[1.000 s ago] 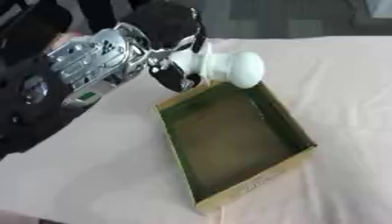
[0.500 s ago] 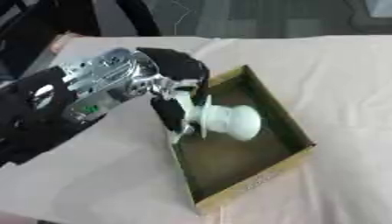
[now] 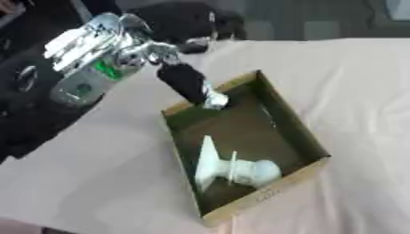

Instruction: Pick up objects on the table and place them in the box.

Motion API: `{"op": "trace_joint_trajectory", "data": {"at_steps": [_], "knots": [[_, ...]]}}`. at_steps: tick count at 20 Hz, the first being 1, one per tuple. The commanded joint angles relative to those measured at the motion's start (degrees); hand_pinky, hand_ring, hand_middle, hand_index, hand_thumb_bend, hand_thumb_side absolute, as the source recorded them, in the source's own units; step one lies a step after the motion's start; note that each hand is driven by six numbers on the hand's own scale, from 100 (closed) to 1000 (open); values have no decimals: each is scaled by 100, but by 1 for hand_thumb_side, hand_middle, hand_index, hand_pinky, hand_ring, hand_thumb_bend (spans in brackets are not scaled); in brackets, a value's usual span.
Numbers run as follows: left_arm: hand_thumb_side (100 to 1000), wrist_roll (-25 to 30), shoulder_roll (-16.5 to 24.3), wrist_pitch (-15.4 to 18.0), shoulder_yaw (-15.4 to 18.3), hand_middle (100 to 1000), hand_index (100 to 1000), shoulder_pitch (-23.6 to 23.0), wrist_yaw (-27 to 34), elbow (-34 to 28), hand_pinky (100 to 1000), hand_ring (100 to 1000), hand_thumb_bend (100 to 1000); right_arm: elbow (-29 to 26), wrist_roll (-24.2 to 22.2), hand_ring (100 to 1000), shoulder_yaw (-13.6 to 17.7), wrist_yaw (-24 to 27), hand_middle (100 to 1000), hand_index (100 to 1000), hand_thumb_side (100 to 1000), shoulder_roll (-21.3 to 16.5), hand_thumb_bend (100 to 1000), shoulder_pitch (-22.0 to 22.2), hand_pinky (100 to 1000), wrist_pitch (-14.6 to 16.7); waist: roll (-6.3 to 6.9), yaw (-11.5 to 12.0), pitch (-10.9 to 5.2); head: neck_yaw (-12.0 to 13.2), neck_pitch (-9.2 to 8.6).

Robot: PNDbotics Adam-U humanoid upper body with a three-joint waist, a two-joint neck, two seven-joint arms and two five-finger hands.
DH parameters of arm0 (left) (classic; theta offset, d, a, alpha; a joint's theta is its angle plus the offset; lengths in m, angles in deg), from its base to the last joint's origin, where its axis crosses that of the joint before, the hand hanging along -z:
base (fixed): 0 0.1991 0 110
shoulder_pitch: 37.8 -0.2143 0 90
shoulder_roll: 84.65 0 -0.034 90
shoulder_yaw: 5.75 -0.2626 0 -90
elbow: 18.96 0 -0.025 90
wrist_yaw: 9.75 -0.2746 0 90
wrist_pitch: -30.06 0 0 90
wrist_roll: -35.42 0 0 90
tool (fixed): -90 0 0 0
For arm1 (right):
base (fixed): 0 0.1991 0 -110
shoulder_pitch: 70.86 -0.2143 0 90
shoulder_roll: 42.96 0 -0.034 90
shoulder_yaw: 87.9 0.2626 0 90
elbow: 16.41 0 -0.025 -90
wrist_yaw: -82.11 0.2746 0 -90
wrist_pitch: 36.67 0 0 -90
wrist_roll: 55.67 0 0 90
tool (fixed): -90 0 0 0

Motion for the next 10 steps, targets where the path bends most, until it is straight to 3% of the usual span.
{"op": "trace_joint_trajectory", "data": {"at_steps": [1,3,4,5,7,10], "knots": [[753,-1842,-207,104,301,811,919,-390,1316,-63,653,672,112,-75,30,382,59,-55,377,475,1000,-113,100,5,457,-15,-54,79,-155,-45,-3],[813,-2650,-526,614,349,795,914,-754,2279,-63,610,630,110,-75,58,377,98,-82,373,471,1000,-146,100,66,455,-11,-96,164,-209,-98,-13],[794,-2963,-804,989,362,799,915,-931,2626,-63,613,635,106,-75,89,380,135,-92,375,474,1000,-175,100,111,456,0,-124,229,-239,-164,-49],[915,-3183,-1078,1337,348,781,913,-1067,2907,-63,581,613,133,-75,116,375,166,-102,372,470,1000,-203,100,150,450,10,-158,291,-264,-241,-118],[835,-3469,-1732,2166,394,770,890,-1181,3285,-63,590,618,206,-75,162,374,252,-141,373,470,1000,-289,100,282,450,25,-239,495,-346,-487,-280],[803,-3379,-2103,3010,528,758,863,-1078,3263,-63,603,611,208,-75,209,369,365,-219,370,465,1000,-463,100,472,445,48,-309,818,-464,-809,-510]]}}
